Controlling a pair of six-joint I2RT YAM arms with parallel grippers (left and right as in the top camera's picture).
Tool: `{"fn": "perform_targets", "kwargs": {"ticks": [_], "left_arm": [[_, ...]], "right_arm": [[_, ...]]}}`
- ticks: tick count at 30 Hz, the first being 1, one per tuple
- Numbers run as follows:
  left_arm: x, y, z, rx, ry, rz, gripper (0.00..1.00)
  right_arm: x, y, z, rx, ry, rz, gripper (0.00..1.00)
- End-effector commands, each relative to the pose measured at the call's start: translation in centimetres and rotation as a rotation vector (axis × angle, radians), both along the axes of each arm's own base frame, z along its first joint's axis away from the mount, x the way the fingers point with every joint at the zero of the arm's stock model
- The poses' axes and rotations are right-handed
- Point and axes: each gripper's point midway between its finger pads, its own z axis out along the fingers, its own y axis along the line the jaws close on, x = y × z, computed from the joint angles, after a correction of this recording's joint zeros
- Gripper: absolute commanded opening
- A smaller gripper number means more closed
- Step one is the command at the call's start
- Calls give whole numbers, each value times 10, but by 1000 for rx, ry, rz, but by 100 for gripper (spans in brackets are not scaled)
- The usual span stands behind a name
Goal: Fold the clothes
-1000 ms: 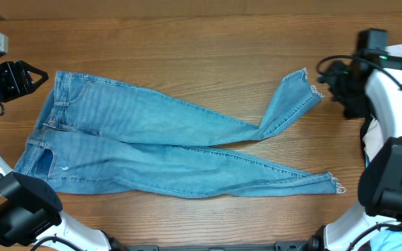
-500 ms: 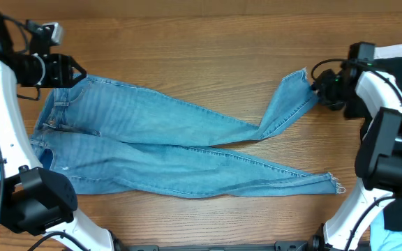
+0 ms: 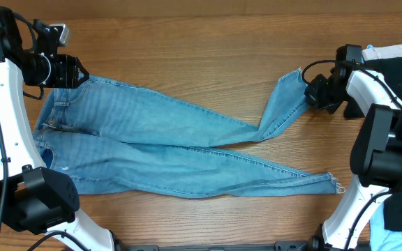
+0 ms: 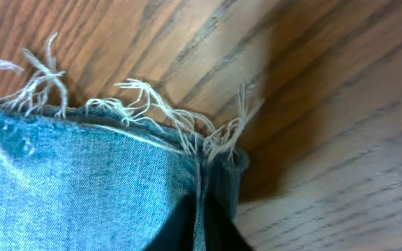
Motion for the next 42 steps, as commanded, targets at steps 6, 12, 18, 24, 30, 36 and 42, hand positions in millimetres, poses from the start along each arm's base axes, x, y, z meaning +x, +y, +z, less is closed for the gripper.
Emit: {"fn": "perform_targets", "kwargs": {"ticks": [6,12,18,24,30,36,42], "left_arm": [[3,0,18,32,-61,-7,55],[8,3,19,49,-80,-4,61],[13,12,5,80,-49,10,59],[36,15,-32,66,-7,-1,52],[73,9,-87,60,14,-36,17],[84,2,-162,69,140,-43,59],[87,7,-209,77,207,-24,56]], "right_arm": [[-62,-67,-25,-209,259,-90,4],[-102,-71,-19,-200,418,-77,4],[-135,-97,-11,-269,542,-144,4],[-135,-88,-13,-163,524,-113,4],[-130,-81,-14,-122,498,-81,4],[-130,-81,-14,-122,497,-81,4],[-130,-81,-14,-121,498,-82,4]]}}
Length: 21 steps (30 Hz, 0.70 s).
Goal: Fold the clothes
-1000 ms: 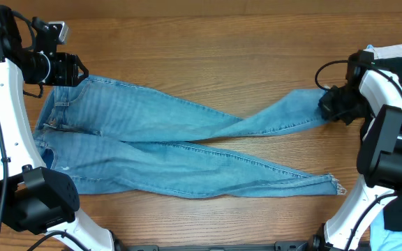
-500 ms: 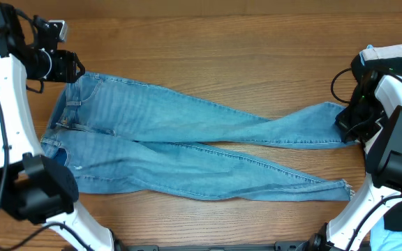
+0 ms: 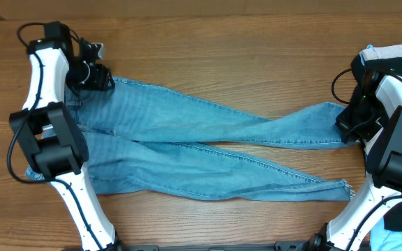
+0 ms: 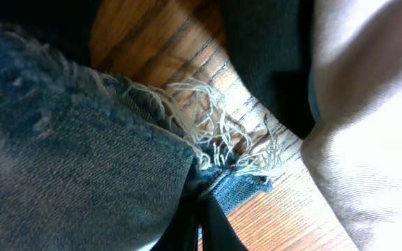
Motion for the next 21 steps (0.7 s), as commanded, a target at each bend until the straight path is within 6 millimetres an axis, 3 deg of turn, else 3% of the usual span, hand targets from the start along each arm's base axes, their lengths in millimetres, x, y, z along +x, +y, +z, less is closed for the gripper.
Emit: {"fn": "perform_targets", "kwargs": {"ticks": [1,3,7,11,16,21], "left_arm": [[5,8,-14,29,10,24,56],[8,10,-15,42,1,26,54],[1,12,-16,57,32,32,41],[-4,21,-14,108,52,40,45],[2,48,10,167,36,190,38],[3,82,23,189,13,334,48]], "right_arm": [[-6,5,-15,36,29,-2,4],[-6,5,-15,36,30,-2,4],[-6,5,-15,37,31,-2,4],[-8,6,-14,40,39,-2,4],[-9,6,-14,41,43,-2,4],[-10,7,-14,43,46,-2,4]]}}
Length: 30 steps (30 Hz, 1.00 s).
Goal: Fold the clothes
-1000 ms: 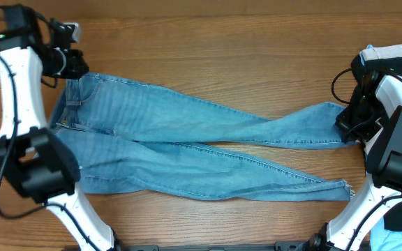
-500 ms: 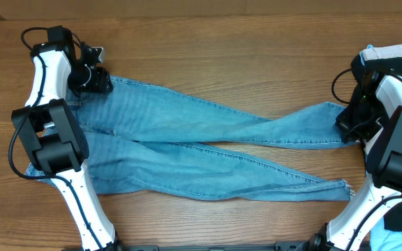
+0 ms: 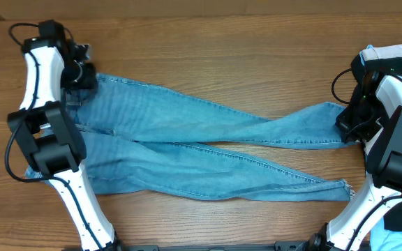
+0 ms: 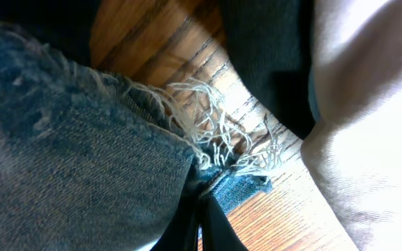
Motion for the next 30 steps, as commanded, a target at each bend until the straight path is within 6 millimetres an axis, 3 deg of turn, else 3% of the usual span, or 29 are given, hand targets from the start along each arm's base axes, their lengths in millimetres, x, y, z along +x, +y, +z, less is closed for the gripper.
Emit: {"fn": "perform_targets", "kwargs": {"ticks": [1,9,17,22,25,28,30], "left_arm": [[1,41,22,43,-49,160,49],[2,78,26,-5,-119,252,53],[15,52,11,-138,-156,132,53],[15,49,-3,-150,-141,104,52],[17,50,-9,-148,-141,100,43],[16,49,-22,-154,-123,93,41],[15,48,-26,-157,-113,92,33]], "right_arm": [[-8,6,-14,39,40,-2,4],[-9,6,-14,40,42,-2,4],[-9,6,-14,41,46,-2,4],[-10,6,-14,41,46,-2,4],[-10,7,-14,42,49,-2,4],[-12,7,-13,45,55,-2,4],[-13,8,-13,47,63,-2,4]]}}
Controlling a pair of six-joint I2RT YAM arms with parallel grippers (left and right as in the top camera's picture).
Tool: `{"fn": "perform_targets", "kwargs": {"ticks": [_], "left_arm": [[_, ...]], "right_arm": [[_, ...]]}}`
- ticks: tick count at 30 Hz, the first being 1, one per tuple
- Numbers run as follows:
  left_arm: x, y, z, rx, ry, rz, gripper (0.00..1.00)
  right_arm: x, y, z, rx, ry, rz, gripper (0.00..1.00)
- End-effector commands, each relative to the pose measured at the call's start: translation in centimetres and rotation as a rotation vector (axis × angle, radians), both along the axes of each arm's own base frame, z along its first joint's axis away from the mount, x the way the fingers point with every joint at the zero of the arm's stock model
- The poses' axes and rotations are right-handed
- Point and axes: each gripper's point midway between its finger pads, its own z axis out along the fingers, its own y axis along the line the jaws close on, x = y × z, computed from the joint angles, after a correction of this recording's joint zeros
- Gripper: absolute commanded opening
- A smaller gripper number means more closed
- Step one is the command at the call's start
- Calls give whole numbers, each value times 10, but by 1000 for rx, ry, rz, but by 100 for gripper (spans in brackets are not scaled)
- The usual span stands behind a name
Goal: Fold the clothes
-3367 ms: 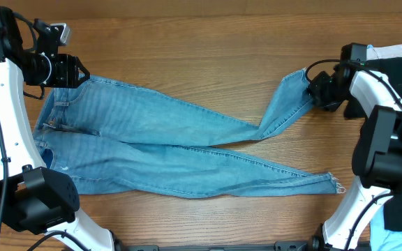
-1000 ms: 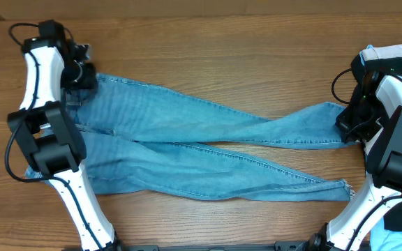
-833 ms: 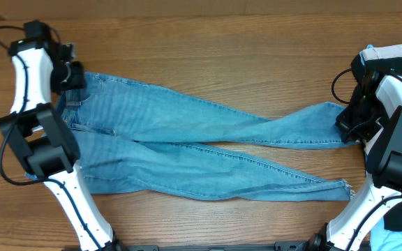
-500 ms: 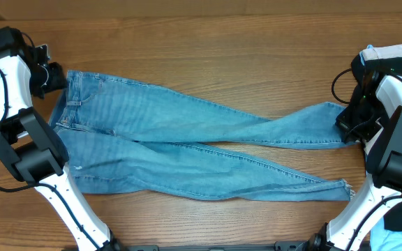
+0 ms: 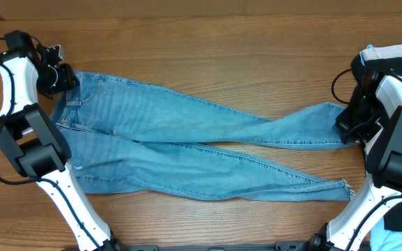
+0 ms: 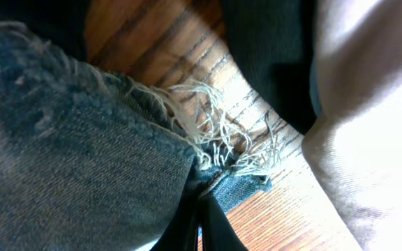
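Light blue jeans (image 5: 180, 136) lie spread across the wooden table, waist at the left, both legs running right. My left gripper (image 5: 60, 77) is at the waistband's upper left corner, shut on the denim there. My right gripper (image 5: 345, 124) is at the far end of the upper leg, shut on its frayed hem (image 6: 222, 150). In the right wrist view the black fingers (image 6: 208, 223) pinch the hem's seam, white threads fanned over the wood. The lower leg's frayed hem (image 5: 340, 185) lies free near the front right.
A pile of other clothes, black (image 5: 396, 66) and pale (image 5: 396, 50), sits at the table's right edge beside my right arm; in the right wrist view black fabric (image 6: 271, 63) and a pale cloth (image 6: 368, 118) lie right next to the hem.
My left gripper has moved further left with the waistband corner, drawing the waist and upper leg flatter. The right gripper and its hem have not moved.
At first the upper leg was bent up toward the back right, held by my right gripper, with the left at the waistband. Then the right held the hem far right, the leg straight. Since then only the left end has shifted leftward.
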Motion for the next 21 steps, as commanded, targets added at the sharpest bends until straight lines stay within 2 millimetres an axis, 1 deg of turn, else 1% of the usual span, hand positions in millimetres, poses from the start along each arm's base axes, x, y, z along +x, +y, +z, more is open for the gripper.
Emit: {"fn": "perform_targets", "kwargs": {"ticks": [1,2,4,5,6,7,10,14,15,17,19,21], "left_arm": [[3,-7,-10,-18,1,-36,29],[3,-7,-10,-18,1,-36,26],[3,-6,-10,-17,0,-36,24],[3,-6,-9,-15,1,-35,29],[3,-4,-9,-14,0,-32,43],[3,-3,-9,-13,-2,-29,52],[1,3,-8,-12,-3,-19,57],[0,14,-5,-12,-15,2,59],[0,14,-4,-22,-20,1,61],[1,10,-3,-40,-27,-4,61],[4,6,-3,-39,-30,-14,56],[6,-2,-4,-36,-31,-42,46]], "right_arm": [[-11,6,-13,40,52,-2,4],[-11,6,-13,40,52,-2,4],[-11,6,-13,40,52,-2,4],[-11,6,-13,40,52,-2,4],[-11,6,-13,40,52,-2,4],[-11,6,-13,40,53,-2,4],[-11,6,-13,40,52,-2,4],[-11,6,-13,40,52,-2,4],[-11,6,-13,40,52,-2,4],[-11,6,-13,40,52,-2,4],[-11,6,-13,40,52,-3,4],[-11,6,-13,40,52,-3,4]]}}
